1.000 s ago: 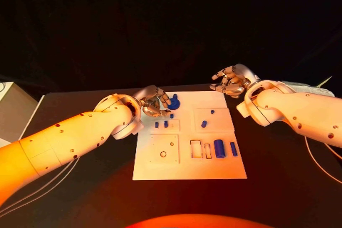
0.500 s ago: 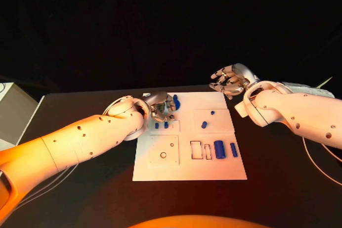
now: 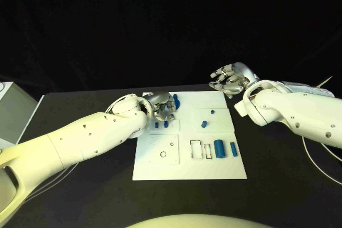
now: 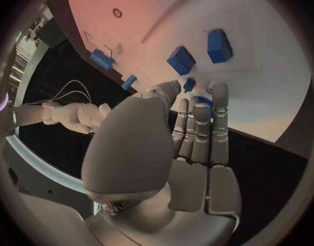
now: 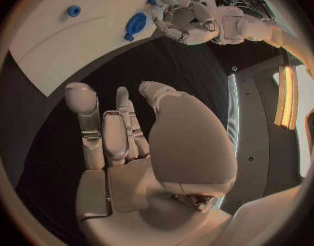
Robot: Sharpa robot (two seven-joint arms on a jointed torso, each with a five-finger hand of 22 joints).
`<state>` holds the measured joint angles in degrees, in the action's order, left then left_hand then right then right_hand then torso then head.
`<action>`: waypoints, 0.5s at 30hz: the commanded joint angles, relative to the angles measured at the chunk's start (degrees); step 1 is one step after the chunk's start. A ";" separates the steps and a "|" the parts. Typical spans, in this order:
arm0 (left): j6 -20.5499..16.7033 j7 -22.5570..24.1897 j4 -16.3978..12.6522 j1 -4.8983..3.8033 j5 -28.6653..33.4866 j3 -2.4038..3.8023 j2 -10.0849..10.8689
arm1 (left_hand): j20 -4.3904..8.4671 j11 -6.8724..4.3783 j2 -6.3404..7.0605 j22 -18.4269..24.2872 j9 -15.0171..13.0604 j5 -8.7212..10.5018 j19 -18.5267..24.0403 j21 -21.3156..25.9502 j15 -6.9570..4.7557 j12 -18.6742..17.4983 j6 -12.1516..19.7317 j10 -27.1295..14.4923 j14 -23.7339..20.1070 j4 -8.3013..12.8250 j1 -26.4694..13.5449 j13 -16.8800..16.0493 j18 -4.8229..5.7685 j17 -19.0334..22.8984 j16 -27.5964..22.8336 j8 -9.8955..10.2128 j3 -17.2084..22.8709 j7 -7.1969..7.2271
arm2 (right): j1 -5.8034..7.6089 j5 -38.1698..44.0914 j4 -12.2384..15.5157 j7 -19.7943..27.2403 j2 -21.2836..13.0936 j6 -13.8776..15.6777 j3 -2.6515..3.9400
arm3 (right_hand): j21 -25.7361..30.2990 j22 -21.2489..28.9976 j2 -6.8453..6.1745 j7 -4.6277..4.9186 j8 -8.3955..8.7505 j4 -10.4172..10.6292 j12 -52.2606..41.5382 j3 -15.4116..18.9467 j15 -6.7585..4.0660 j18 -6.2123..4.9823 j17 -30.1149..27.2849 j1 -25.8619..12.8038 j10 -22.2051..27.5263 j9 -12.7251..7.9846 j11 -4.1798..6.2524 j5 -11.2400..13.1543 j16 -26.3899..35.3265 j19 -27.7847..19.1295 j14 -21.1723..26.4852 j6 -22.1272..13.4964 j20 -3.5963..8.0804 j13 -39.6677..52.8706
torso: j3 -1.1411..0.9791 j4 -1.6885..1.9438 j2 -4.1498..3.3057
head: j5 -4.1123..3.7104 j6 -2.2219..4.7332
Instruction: Assemble the parts on the task board
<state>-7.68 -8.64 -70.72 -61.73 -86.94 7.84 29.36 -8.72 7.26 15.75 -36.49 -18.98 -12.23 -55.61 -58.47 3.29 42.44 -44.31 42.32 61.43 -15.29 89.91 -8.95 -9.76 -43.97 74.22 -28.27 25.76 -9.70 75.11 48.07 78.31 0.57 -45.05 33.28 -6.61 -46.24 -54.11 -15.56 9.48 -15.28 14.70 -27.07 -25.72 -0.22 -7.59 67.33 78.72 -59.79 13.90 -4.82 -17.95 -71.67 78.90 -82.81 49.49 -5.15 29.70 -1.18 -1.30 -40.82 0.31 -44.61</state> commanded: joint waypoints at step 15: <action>4.25 -1.91 0.35 -0.37 -0.87 -0.15 -0.71 | 0.26 -0.24 0.18 -1.42 1.51 -0.18 0.47 -2.01 -0.21 -1.09 -2.41 2.38 1.11 0.65 0.70 1.11 -0.85 -0.59 2.04 1.43 3.13 0.27 | -0.02 0.33 0.24 0.73 0.00 -0.15 0.02 | -0.04 0.02 -0.15 0.08 -0.35 -0.14 0.67 -0.25 -0.01 -0.38 -0.01 -0.70 -0.52 -0.08 0.16 0.00 -0.15 0.44 -0.31 0.42 -0.08 -0.56 | 0.00 0.06 0.03 | -0.14 -0.37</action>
<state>-4.86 -10.12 -70.36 -62.00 -87.48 7.68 28.85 -8.49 6.97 16.00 -37.87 -17.51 -12.22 -55.38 -60.19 3.08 41.59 -46.30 44.26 62.05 -14.62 90.16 -7.88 -9.75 -44.51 75.99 -27.14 28.64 -9.51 75.11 48.08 78.42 0.62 -45.07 33.30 -6.61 -46.23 -54.11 -15.78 9.48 -15.28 14.71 -26.70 -25.71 -0.22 -7.59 67.32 78.50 -60.09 13.90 -4.72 -17.95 -71.67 78.90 -82.81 49.48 -5.15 29.18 -1.18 -1.24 -40.76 0.15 -44.97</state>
